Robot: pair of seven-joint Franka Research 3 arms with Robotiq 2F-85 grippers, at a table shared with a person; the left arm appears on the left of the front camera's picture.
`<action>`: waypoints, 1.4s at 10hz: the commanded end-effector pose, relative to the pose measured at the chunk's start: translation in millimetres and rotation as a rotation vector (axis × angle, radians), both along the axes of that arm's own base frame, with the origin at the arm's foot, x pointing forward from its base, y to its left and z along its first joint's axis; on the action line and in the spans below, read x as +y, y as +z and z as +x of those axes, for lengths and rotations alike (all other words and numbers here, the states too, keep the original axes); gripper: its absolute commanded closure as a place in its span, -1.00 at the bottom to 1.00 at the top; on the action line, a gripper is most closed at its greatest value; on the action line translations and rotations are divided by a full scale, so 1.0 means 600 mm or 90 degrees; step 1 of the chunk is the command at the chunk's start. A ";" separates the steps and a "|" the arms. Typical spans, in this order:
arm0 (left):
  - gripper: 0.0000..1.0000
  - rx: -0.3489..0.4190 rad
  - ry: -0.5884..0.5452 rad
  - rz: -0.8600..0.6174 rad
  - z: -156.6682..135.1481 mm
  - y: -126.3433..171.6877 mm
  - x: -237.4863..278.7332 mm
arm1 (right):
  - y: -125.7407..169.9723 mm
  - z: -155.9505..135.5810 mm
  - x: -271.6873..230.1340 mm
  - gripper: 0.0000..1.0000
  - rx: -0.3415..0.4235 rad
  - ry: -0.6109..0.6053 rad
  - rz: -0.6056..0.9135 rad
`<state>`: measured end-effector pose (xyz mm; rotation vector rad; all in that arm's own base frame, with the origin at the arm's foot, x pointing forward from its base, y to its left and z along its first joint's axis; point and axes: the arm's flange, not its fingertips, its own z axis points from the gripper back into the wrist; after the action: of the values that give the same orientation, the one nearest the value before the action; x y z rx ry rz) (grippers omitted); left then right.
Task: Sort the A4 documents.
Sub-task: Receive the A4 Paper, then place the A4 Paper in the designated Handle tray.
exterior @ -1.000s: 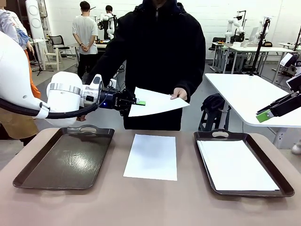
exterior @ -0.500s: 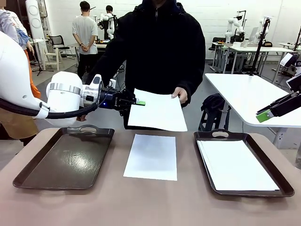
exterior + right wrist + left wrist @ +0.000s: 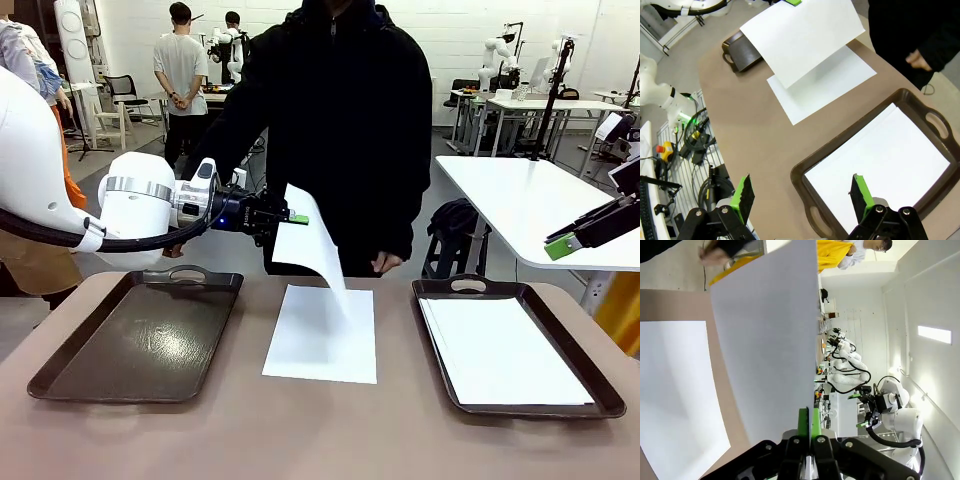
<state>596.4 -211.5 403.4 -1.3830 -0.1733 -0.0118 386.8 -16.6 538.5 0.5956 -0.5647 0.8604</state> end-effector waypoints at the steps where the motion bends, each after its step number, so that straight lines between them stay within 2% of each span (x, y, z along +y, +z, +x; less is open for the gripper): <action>1: 1.00 0.003 0.001 -0.001 0.001 -0.001 0.001 | -0.002 0.000 0.001 -1.00 0.000 0.003 0.002; 9: 0.98 0.000 0.000 0.000 0.000 0.000 0.000 | -0.002 0.000 0.001 -1.00 0.000 0.003 0.002; 11: 0.98 -0.059 -0.080 0.088 -0.019 0.041 0.024 | -0.002 0.000 0.001 -1.00 0.000 0.003 0.002; 12: 0.98 -0.087 -0.097 0.135 -0.034 0.065 0.053 | -0.002 0.000 0.001 -1.00 0.000 0.003 0.002; 13: 0.98 -0.092 -0.110 0.186 -0.049 0.080 0.079 | -0.002 0.000 0.001 -1.00 0.000 0.003 0.002; 14: 0.98 -0.097 -0.087 0.210 -0.057 0.086 0.107 | -0.002 0.000 0.001 -1.00 0.000 0.003 0.002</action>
<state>573.3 -163.2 450.8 -1.1021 -0.1830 -0.2632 386.8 -16.6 538.4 0.5957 -0.5645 0.8604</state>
